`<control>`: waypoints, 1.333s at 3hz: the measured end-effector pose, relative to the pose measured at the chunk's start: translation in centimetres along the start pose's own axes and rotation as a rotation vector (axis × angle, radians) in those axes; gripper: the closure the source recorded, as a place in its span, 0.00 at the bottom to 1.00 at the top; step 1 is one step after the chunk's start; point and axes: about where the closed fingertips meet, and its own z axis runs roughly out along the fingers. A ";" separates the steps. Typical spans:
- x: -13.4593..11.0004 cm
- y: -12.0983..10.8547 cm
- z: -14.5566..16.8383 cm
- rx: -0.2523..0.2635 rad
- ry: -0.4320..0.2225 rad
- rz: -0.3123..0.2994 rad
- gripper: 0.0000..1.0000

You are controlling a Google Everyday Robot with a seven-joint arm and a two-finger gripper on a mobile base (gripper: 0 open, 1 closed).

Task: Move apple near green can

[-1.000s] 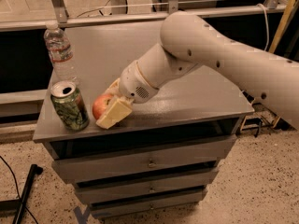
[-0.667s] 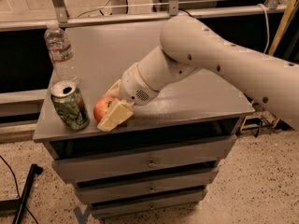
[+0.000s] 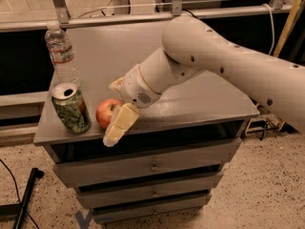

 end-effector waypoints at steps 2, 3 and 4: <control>3.0 -1.7 -5.6 0.047 -0.300 0.005 0.00; 5.1 -2.0 -7.7 0.092 -0.338 0.003 0.00; 4.9 -1.9 -7.5 0.088 -0.335 0.003 0.00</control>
Offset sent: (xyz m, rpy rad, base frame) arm 0.0487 -0.1740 0.0342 0.5846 -0.0695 -0.1282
